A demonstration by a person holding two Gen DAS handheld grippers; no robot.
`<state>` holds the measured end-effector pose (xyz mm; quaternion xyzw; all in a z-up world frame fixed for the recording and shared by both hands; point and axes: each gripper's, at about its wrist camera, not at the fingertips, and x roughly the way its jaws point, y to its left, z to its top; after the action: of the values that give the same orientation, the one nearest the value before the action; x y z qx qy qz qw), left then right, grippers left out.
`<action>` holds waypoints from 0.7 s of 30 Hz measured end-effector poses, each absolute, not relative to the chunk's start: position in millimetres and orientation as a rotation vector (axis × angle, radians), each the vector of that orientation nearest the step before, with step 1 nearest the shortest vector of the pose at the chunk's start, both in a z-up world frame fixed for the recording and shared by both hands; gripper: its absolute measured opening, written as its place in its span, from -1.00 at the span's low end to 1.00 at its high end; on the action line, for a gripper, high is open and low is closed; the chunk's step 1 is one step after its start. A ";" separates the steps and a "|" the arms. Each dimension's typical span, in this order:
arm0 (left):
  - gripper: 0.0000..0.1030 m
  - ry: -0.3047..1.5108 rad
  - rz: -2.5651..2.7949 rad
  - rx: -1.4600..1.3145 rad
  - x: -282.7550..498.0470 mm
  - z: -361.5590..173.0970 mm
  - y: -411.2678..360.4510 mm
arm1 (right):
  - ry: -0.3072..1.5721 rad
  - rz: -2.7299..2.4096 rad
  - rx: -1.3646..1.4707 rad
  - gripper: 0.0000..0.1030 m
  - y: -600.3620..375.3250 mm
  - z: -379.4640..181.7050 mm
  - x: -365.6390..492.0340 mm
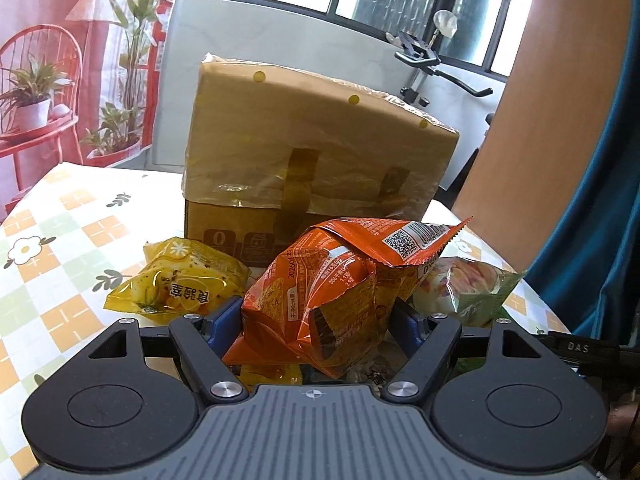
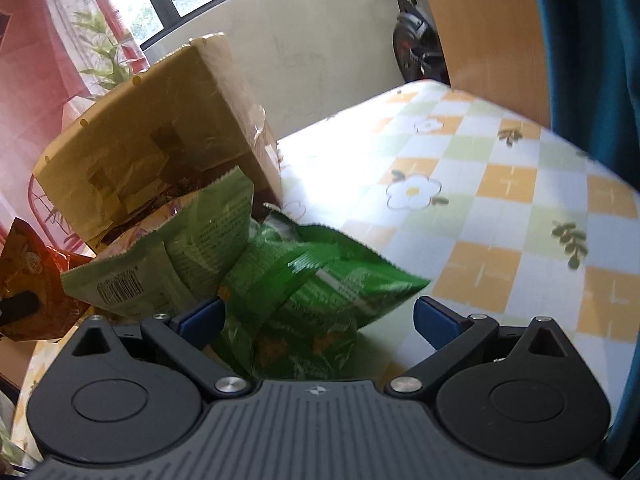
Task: Organize snacks
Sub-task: 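Lift the green chip bag with right tool while left tool grasps orange bag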
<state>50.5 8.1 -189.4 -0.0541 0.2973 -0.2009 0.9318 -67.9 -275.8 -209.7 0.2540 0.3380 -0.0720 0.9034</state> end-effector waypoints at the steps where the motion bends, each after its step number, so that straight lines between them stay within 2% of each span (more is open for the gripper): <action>1: 0.53 0.609 -0.413 -0.110 50.2 -189.6 8.4 | 0.702 -0.147 0.529 0.99 -275.6 -210.9 -66.6; 9: 0.53 0.611 -0.403 -0.119 49.2 -189.3 12.1 | 0.693 -0.113 0.645 0.97 -283.1 -226.9 -46.3; 21: 0.53 0.589 -0.392 -0.133 47.7 -181.1 14.6 | 0.667 -0.164 0.532 0.48 -281.0 -205.0 -51.8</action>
<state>47.7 14.6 -181.1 -0.0653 0.2882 -0.1916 0.9359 -51.8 -281.0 -205.0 0.2579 0.3231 -0.0792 0.9071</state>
